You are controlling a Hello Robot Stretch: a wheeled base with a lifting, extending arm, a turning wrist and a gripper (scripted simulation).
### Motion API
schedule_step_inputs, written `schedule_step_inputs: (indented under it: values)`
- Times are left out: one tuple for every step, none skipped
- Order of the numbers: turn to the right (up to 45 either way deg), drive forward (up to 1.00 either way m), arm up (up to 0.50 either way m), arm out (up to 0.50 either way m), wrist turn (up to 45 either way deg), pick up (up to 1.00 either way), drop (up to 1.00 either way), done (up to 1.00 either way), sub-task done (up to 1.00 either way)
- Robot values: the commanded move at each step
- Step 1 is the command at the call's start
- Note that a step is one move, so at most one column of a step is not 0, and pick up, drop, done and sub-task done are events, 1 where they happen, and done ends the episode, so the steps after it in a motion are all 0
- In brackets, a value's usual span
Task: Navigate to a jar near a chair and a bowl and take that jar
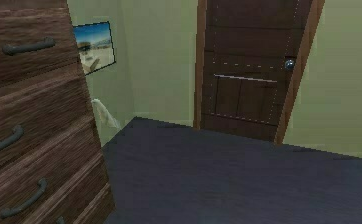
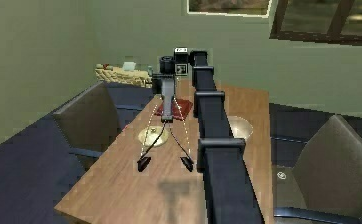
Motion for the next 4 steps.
schedule_step_inputs:
  values:
    - [0.0, 0.0, 0.0, 0.0, 45.0, 0.0, 0.0, 0.0, 0.0]
    - [0.0, 0.0, 0.0, 0.0, 45.0, 0.0, 0.0, 0.0, 0.0]
    - [0.0, 0.0, 0.0, 0.0, 45.0, 0.0, 0.0, 0.0, 0.0]
    - [0.0, 0.0, 0.0, 0.0, 15.0, 0.0, 0.0, 0.0, 0.0]
